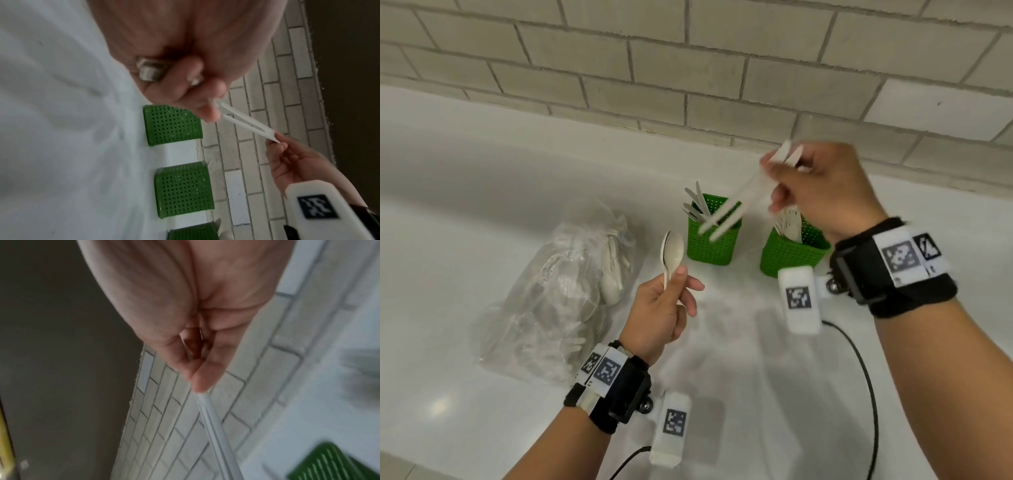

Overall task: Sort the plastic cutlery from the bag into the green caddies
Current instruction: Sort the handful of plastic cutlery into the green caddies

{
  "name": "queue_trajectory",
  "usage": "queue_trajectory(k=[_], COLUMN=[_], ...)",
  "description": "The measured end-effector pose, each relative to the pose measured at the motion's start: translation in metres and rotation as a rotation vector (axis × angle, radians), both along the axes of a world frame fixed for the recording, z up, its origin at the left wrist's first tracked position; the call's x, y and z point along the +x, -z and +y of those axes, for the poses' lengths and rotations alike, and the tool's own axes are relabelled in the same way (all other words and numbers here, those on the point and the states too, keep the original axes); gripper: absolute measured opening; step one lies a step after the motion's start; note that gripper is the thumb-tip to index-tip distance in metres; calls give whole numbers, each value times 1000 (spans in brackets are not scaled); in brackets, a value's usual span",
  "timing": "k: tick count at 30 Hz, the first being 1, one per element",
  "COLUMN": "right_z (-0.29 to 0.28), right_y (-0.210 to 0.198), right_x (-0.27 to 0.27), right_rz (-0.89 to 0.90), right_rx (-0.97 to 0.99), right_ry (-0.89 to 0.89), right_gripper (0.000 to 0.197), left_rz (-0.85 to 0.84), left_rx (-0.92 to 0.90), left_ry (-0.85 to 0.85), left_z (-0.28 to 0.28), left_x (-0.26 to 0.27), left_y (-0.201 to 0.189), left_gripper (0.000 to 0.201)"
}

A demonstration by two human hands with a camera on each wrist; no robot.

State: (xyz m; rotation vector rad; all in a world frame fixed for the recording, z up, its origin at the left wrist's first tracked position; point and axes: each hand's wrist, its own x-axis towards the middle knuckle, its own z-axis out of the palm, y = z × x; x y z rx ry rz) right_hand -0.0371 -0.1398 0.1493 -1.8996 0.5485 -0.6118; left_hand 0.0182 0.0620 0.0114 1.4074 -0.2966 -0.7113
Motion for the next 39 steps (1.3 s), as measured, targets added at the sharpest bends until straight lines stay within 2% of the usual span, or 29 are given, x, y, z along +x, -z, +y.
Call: queue_trajectory(k=[3, 5, 6, 8, 10, 13, 15, 19, 20, 23, 27, 30, 33, 36, 39], right_z=[-13, -14, -14, -11, -9, -8, 2, 30, 30, 15, -4, -31, -71, -103, -120], right_y=[-6, 9, 21, 47, 68, 70, 62, 61, 66, 72, 64, 43, 23, 17, 31], right_x=[20, 38, 47, 58, 57, 41, 21, -22, -29, -52, -89, -119, -150, -166, -165], right_rz=[-78, -52, 2, 228, 399, 322, 226, 280, 252, 104, -1, -109, -168, -102, -32], right_rx=[-201, -328, -376, -430, -461, -413, -357, -135, -79, 100, 116, -18, -326, -631, -749], right_ry=[144, 144, 107, -3, -55, 34, 89, -233, -230, -99, 40, 282, 485, 569, 558], right_gripper=[11, 13, 14, 14, 24, 38, 37, 26, 21, 7, 6, 5, 7, 18, 19], left_rz=[30, 58, 72, 92, 112, 152, 135, 140, 143, 115, 39, 23, -1, 7, 2], left_rx=[11, -6, -20, -52, -93, -134, -131, -130, -129, -124, -134, -105, -72, -57, -45], left_ry=[-22, -10, 4, 53, 121, 173, 203, 358, 405, 499, 543, 485, 389, 356, 339], left_z=[5, 4, 3, 0, -2, -6, -10, -26, -30, -44, -65, -77, -81, -81, -78], left_x=[6, 9, 10, 10, 10, 10, 6, -9, -14, -28, -53, -65, -70, -74, -78], left_y=[1, -3, -6, -11, -15, -13, -12, -17, -19, -20, -21, -18, -15, -17, -19], left_gripper=[44, 44, 43, 44, 43, 41, 41, 45, 47, 46, 41, 40, 40, 32, 27])
